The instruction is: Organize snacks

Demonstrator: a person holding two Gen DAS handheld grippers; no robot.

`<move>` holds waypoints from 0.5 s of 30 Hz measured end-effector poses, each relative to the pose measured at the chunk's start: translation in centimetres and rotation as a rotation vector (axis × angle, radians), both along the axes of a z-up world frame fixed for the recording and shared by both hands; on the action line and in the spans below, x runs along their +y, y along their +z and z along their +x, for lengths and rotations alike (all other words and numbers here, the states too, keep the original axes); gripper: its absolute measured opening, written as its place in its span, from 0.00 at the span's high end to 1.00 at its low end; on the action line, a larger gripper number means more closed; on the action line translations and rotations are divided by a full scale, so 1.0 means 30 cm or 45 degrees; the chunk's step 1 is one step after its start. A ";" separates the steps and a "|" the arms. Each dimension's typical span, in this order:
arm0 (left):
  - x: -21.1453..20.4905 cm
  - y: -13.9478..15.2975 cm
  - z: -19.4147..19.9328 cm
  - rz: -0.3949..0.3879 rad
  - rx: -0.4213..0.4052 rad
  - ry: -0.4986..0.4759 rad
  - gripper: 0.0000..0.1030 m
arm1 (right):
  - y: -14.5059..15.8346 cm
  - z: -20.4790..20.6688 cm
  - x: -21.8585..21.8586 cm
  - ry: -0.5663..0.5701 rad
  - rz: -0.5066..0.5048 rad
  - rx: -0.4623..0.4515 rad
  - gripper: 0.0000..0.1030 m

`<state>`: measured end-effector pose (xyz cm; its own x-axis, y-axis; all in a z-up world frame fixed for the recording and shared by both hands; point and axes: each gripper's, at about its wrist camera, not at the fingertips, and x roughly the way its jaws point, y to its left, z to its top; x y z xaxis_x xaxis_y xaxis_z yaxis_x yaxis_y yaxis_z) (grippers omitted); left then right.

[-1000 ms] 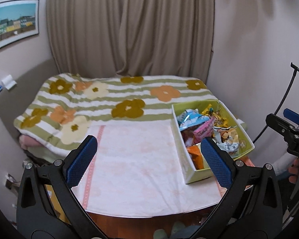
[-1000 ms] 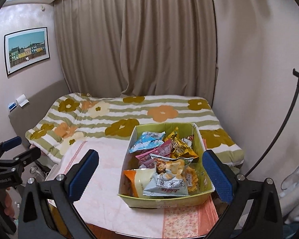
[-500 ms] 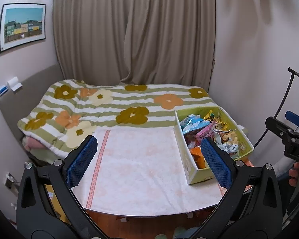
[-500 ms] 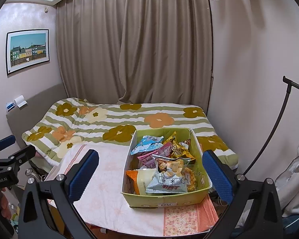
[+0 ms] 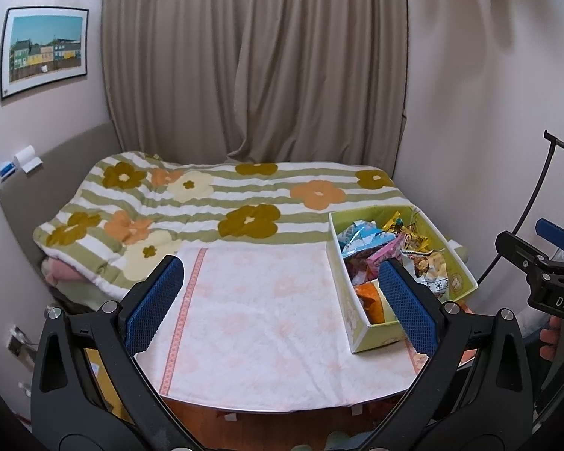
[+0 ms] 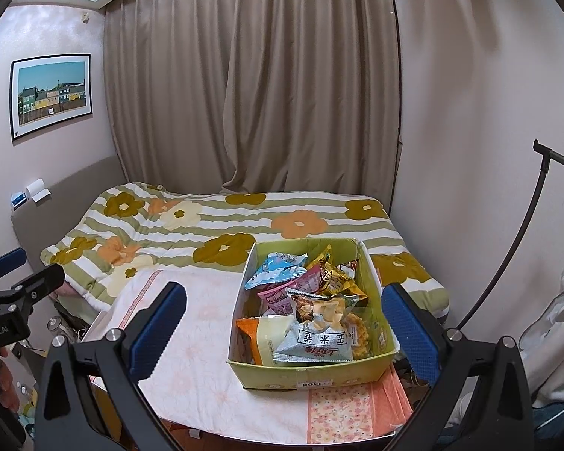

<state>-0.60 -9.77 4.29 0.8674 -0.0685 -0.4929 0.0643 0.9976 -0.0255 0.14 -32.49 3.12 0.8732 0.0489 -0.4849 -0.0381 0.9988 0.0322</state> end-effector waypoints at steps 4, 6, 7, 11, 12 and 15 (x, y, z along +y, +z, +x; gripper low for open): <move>-0.004 0.001 0.000 -0.002 0.000 -0.007 0.00 | 0.000 0.000 -0.002 -0.007 -0.002 0.004 0.00; -0.005 0.000 0.004 -0.001 -0.001 -0.007 0.00 | -0.001 0.002 -0.004 -0.003 -0.003 0.005 0.00; -0.005 0.000 0.003 -0.004 0.002 -0.009 0.00 | -0.001 0.002 -0.004 -0.003 -0.003 0.005 0.00; -0.005 -0.002 0.013 -0.004 0.005 -0.010 0.00 | -0.003 0.002 -0.005 -0.003 -0.005 0.007 0.00; -0.004 -0.003 0.014 -0.003 0.006 -0.010 0.00 | -0.001 0.002 -0.004 -0.003 -0.004 0.007 0.00; 0.000 -0.006 0.020 -0.006 0.009 -0.008 0.00 | -0.004 0.003 -0.005 -0.004 -0.003 0.011 0.00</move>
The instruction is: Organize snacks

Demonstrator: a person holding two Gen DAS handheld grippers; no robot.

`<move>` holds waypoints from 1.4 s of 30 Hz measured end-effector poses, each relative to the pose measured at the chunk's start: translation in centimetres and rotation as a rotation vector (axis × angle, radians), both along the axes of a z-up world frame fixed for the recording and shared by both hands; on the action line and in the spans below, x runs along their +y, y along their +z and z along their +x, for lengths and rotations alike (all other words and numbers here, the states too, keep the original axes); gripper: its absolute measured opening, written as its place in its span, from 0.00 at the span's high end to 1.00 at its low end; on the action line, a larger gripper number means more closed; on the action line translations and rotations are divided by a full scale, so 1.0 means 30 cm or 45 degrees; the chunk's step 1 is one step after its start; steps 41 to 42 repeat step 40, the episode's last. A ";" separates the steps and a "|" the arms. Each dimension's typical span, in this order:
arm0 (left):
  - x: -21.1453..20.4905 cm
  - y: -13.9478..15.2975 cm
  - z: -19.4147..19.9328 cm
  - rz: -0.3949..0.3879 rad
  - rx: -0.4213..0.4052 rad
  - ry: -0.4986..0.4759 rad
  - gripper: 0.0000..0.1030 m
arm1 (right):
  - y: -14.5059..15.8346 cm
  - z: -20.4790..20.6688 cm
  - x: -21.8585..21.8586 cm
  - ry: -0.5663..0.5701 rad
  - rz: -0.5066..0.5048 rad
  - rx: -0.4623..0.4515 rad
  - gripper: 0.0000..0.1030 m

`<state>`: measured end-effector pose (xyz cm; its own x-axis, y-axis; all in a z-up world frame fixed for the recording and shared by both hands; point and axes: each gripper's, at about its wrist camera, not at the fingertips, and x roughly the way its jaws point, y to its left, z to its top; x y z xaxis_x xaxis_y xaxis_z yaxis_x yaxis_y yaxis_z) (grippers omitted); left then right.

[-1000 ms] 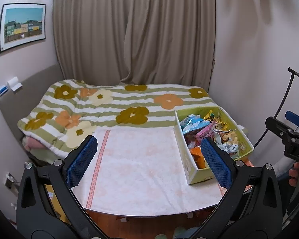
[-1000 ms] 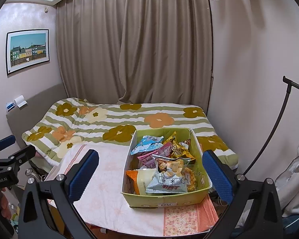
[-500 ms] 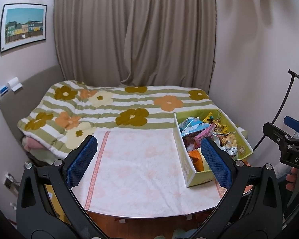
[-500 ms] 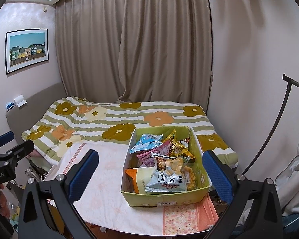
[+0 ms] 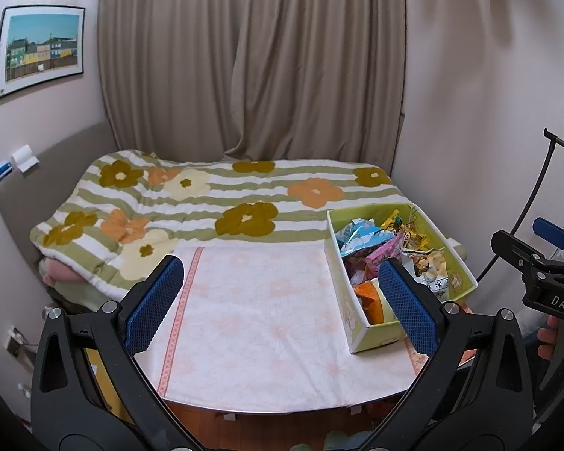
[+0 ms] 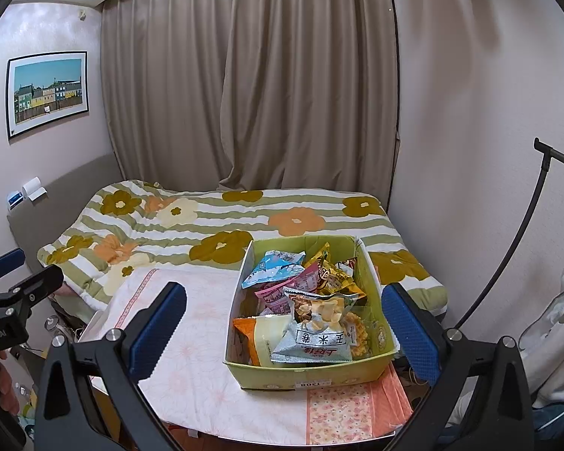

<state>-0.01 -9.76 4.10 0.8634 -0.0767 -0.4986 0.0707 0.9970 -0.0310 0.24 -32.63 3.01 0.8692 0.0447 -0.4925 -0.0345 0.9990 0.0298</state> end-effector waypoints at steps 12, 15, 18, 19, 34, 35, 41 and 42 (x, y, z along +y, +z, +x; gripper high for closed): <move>0.023 -0.014 -0.001 -0.002 -0.008 0.004 0.00 | -0.004 0.001 -0.006 -0.004 0.000 0.004 0.00; 0.031 -0.018 -0.002 -0.001 -0.014 0.000 0.00 | -0.003 0.010 -0.004 -0.007 -0.004 0.003 0.00; 0.038 -0.024 0.000 0.004 -0.017 0.004 0.00 | -0.007 0.015 -0.003 -0.010 -0.006 0.002 0.00; 0.037 -0.022 0.002 0.008 -0.019 0.013 0.00 | -0.008 0.015 -0.004 -0.010 -0.006 0.002 0.00; 0.041 -0.007 0.005 0.063 -0.091 0.019 0.00 | -0.014 0.032 0.004 -0.014 -0.013 -0.003 0.00; 0.039 -0.005 0.003 0.070 -0.099 0.020 0.00 | -0.012 0.030 0.006 -0.013 -0.011 -0.003 0.00; 0.042 -0.005 0.004 0.075 -0.114 0.015 0.00 | -0.016 0.048 0.019 -0.007 -0.018 0.003 0.00; 0.042 -0.005 0.004 0.075 -0.114 0.015 0.00 | -0.016 0.048 0.019 -0.007 -0.018 0.003 0.00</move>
